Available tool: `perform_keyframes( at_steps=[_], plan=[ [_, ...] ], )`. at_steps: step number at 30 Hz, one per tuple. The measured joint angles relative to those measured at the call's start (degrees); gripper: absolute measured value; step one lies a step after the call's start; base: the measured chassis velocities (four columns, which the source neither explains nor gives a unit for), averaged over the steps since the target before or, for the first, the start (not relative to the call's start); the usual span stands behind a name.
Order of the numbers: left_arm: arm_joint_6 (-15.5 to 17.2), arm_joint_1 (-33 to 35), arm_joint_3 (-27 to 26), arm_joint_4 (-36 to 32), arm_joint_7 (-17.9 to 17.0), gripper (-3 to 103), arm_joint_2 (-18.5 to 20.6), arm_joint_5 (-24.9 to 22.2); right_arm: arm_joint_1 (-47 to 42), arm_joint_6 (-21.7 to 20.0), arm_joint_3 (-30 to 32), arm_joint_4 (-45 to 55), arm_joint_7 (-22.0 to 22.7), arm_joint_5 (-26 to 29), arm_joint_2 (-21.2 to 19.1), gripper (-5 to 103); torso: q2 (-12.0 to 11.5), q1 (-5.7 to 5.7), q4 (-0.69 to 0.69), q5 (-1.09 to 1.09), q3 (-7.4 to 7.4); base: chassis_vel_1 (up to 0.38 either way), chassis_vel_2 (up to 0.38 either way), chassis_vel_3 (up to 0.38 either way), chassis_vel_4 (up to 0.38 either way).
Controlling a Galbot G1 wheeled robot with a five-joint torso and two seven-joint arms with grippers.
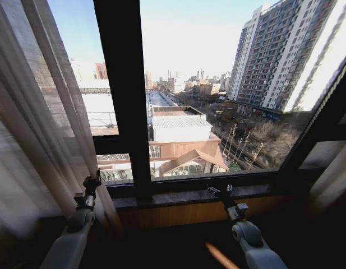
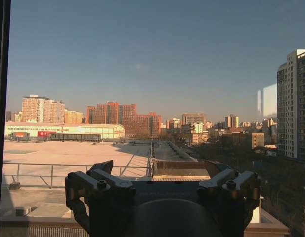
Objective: Open the curtains by pulling them apart, changing their state from closed to fully open.
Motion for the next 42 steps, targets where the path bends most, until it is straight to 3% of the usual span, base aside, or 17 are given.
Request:
perform_keyframes(
  at_steps=[2, 7, 26, 42],
  plan=[
    [0.0, 0.2, -0.1, 0.0, 0.0, 3, 0.1, -0.1, 0.0, 0.0, 0.0, 0.0, 0.0, 0.0, 0.0, 100, 0.0, 0.00, 0.00, 0.00, 0.00, 0.000, 0.000, 0.000, 0.000],
    [-0.1, 0.3, -0.3, 0.2, 0.0, 0, 0.2, -0.2, 0.0, 0.0, 0.0, 0.0, 0.0, 0.0, 0.0, 100, 0.0, 0.00, 0.01, 0.00, 0.00, 0.000, 0.000, 0.000, 0.000],
    [-0.8, 0.4, -0.8, 0.8, -0.1, 0, 0.5, -0.4, 0.0, 0.0, 0.0, 0.0, 0.0, 0.0, 0.0, 100, 0.0, 0.00, -0.02, 0.00, 0.00, 0.003, 0.006, -0.005, -0.006],
    [-1.1, 0.9, -1.1, 0.1, -0.3, 0, -0.2, -0.3, 0.0, 0.0, 0.0, 0.0, 0.0, 0.0, 0.0, 100, 0.0, 0.01, 0.01, -0.01, 0.00, 0.204, 0.202, -0.188, -0.213]
  ],
)
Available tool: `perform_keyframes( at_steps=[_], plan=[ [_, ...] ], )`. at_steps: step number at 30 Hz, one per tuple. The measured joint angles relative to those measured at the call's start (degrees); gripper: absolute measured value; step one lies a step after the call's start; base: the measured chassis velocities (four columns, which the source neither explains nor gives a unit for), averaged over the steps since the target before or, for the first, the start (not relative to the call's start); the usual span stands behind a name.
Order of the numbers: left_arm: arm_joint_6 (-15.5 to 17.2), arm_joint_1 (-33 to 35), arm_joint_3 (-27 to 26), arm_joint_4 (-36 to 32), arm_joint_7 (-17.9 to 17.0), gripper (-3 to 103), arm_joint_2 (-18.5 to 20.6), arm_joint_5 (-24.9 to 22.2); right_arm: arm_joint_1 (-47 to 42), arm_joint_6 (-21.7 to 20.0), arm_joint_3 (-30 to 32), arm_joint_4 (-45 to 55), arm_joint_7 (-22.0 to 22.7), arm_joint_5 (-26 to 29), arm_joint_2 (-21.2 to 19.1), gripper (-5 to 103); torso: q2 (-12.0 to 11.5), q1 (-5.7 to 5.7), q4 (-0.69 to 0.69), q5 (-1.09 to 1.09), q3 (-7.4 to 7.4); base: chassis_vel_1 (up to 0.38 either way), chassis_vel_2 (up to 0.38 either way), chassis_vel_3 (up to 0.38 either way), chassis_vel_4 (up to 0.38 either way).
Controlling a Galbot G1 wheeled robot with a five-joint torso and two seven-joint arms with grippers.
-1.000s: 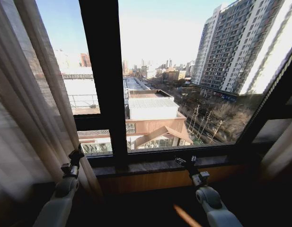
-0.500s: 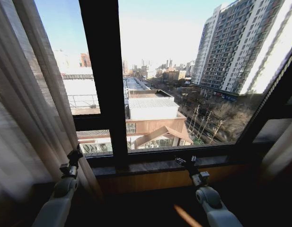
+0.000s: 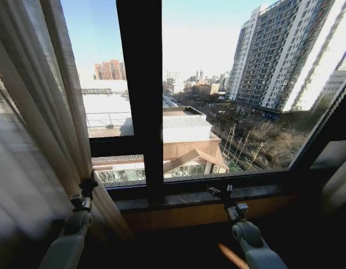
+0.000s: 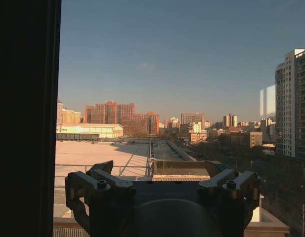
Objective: Open the curtains by pulling them apart, changing their state from closed to fully open.
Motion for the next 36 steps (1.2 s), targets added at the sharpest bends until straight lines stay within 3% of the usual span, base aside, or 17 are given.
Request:
perform_keyframes(
  at_steps=[36],
  plan=[
    [-0.4, 1.9, -0.5, -1.7, -0.9, 0, -0.3, 0.6, 0.0, 0.0, 0.0, 0.0, 0.0, 0.0, 0.0, 100, 0.0, 0.00, 0.01, 0.01, 0.01, 0.370, 0.338, -0.363, -0.338]
  ],
)
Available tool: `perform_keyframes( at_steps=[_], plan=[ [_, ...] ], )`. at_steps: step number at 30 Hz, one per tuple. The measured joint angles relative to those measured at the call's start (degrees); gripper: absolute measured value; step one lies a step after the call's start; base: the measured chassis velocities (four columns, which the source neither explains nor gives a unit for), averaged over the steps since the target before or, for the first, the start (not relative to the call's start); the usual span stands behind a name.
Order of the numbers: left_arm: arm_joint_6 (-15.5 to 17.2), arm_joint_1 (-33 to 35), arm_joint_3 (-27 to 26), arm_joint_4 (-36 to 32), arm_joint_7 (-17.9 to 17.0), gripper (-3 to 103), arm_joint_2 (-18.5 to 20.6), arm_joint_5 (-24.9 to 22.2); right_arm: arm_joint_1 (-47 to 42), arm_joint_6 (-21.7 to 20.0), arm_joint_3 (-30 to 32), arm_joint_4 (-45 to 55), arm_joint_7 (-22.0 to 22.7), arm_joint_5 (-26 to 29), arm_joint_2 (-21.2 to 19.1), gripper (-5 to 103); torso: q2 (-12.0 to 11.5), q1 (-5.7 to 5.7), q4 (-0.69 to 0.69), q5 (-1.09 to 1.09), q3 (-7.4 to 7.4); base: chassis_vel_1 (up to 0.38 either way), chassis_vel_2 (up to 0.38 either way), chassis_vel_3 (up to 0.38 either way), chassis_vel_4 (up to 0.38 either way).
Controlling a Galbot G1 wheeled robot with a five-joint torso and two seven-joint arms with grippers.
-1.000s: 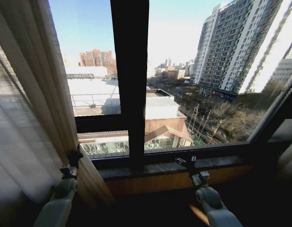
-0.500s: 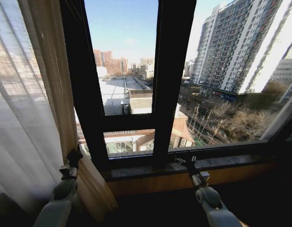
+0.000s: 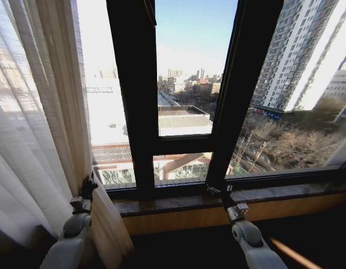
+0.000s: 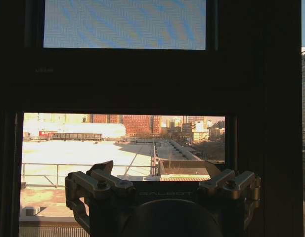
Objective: Open the curtains by pulling them apart, changing their state from closed to fully open.
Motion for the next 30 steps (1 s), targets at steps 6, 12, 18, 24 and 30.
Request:
perform_keyframes(
  at_steps=[6, 12, 18, 24, 30],
  plan=[
    [-0.2, 0.6, -0.2, -0.3, -0.1, 0, -0.1, 0.2, 0.0, 0.0, 0.0, 0.0, 0.0, 0.0, 0.0, 100, 0.0, 0.00, -0.01, 0.00, 0.00, 0.359, 0.327, -0.372, -0.337],
    [-0.5, 0.8, -0.4, -0.3, -0.1, 0, 0.0, 0.4, 0.0, 0.0, 0.0, 0.0, 0.0, 0.0, 0.0, 100, 0.0, -0.01, -0.01, 0.00, -0.01, 0.379, 0.338, -0.390, -0.317],
    [-0.7, 0.8, -0.4, -0.3, -0.2, 0, 0.2, 0.5, 0.0, 0.0, 0.0, 0.0, 0.0, 0.0, 0.0, 100, 0.0, -0.01, 0.00, 0.01, -0.01, 0.344, 0.348, -0.350, -0.339],
    [-0.9, 0.7, -0.5, -0.1, -0.3, 0, 0.2, 0.5, 0.0, 0.0, 0.0, 0.0, 0.0, 0.0, 0.0, 100, 0.0, 0.00, 0.02, -0.05, -0.01, 0.184, 0.201, -0.173, -0.189],
    [-0.9, 0.9, -0.4, -0.1, -0.4, 0, 0.0, 0.5, 0.0, 0.0, 0.0, 0.0, 0.0, 0.0, 0.0, 100, 0.0, 0.00, -0.02, 0.05, 0.00, 0.008, 0.013, -0.009, -0.020]
  ],
)
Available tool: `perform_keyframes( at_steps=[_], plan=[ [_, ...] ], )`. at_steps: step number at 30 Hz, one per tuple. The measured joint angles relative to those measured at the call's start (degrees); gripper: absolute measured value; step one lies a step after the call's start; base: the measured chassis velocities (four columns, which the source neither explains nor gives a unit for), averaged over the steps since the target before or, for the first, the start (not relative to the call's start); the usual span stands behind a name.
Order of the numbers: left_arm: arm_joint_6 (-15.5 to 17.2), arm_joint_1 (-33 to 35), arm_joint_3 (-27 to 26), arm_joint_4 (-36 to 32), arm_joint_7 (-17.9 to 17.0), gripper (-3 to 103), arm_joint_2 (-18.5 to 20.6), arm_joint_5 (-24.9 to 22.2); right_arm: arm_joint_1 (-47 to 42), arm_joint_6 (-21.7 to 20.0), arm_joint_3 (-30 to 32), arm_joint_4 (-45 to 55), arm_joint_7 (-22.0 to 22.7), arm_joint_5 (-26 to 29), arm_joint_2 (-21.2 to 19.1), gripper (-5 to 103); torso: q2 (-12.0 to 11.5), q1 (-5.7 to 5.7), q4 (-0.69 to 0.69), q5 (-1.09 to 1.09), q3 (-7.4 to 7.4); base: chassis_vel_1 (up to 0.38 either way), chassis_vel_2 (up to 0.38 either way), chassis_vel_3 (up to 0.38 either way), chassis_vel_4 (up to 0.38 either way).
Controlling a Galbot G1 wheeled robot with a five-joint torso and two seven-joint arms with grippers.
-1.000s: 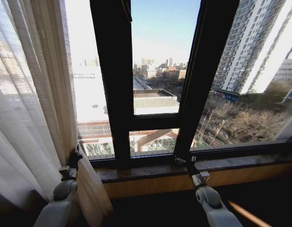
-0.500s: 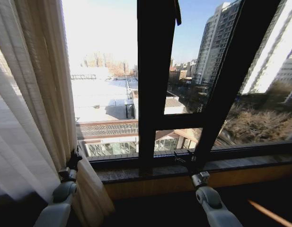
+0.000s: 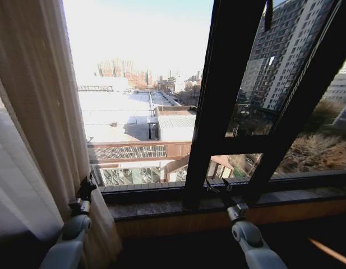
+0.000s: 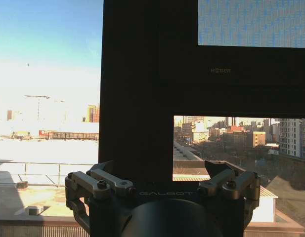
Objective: Open the curtains by pulling them apart, changing their state from closed to fully open.
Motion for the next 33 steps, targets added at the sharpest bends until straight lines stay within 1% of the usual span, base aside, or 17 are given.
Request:
perform_keyframes(
  at_steps=[4, 8, 10, 12, 17, 21, 26, 30, 32, 33],
  plan=[
    [0.0, 0.0, 0.0, 0.1, 0.0, 0, 0.0, 0.0, 0.0, 0.0, 0.0, 0.0, 0.0, 0.0, 0.0, 100, 0.0, 0.00, -0.02, -0.04, 0.00, -0.043, -0.075, 0.033, 0.053],
    [0.0, 0.0, 0.0, 0.3, 0.0, 0, 0.1, 0.0, 0.0, 0.0, 0.0, 0.0, 0.0, 0.0, 0.0, 100, 0.0, 0.00, 0.01, -0.03, 0.00, 0.000, 0.000, 0.000, 0.000],
    [-0.1, -0.1, 0.0, 0.4, 0.0, 0, 0.1, 0.0, 0.0, 0.0, 0.0, 0.0, 0.0, 0.0, 0.0, 100, 0.0, 0.00, 0.03, -0.09, -0.01, 0.000, 0.000, 0.000, 0.000],
    [-0.1, -0.2, -0.1, 0.5, 0.0, 0, 0.1, 0.0, 0.0, 0.0, 0.0, 0.0, 0.0, 0.0, 0.0, 100, 0.0, 0.00, 0.03, -0.06, -0.01, 0.000, 0.000, 0.000, 0.000],
    [-0.1, -0.3, 0.0, 0.9, 0.0, 0, 0.1, 0.1, 0.0, 0.0, 0.0, 0.0, 0.0, 0.0, 0.0, 100, 0.0, 0.00, 0.00, -0.04, 0.00, 0.025, 0.041, -0.035, -0.036],
    [-0.1, -0.4, 0.0, 1.0, 0.0, 0, 0.0, 0.2, 0.0, 0.0, 0.0, 0.0, 0.0, 0.0, 0.0, 100, 0.0, 0.00, 0.00, -0.04, 0.00, 0.073, 0.055, -0.083, -0.081],
    [-0.2, -0.3, 0.0, 1.0, 0.0, 0, -0.1, 0.3, 0.0, 0.0, 0.0, 0.0, 0.0, 0.0, 0.0, 100, 0.0, 0.00, 0.00, -0.03, 0.00, 0.187, 0.147, -0.162, -0.163],
    [-0.5, -0.1, 0.0, 1.1, 0.0, 0, -0.2, 0.4, 0.0, 0.0, 0.0, 0.0, 0.0, 0.0, 0.0, 100, 0.0, 0.00, 0.01, -0.06, -0.01, 0.290, 0.197, -0.303, -0.220],
    [-0.6, 0.0, -0.1, 1.2, 0.0, 0, -0.3, 0.5, 0.0, 0.0, 0.0, 0.0, 0.0, 0.0, 0.0, 100, 0.0, 0.00, 0.03, -0.02, -0.01, 0.324, 0.185, -0.326, -0.140],
    [-0.6, 0.0, -0.1, 1.2, -0.1, 0, -0.4, 0.5, 0.0, 0.0, 0.0, 0.0, 0.0, 0.0, 0.0, 100, 0.0, 0.00, 0.04, -0.03, -0.01, 0.326, 0.166, -0.275, -0.110]
  ],
)
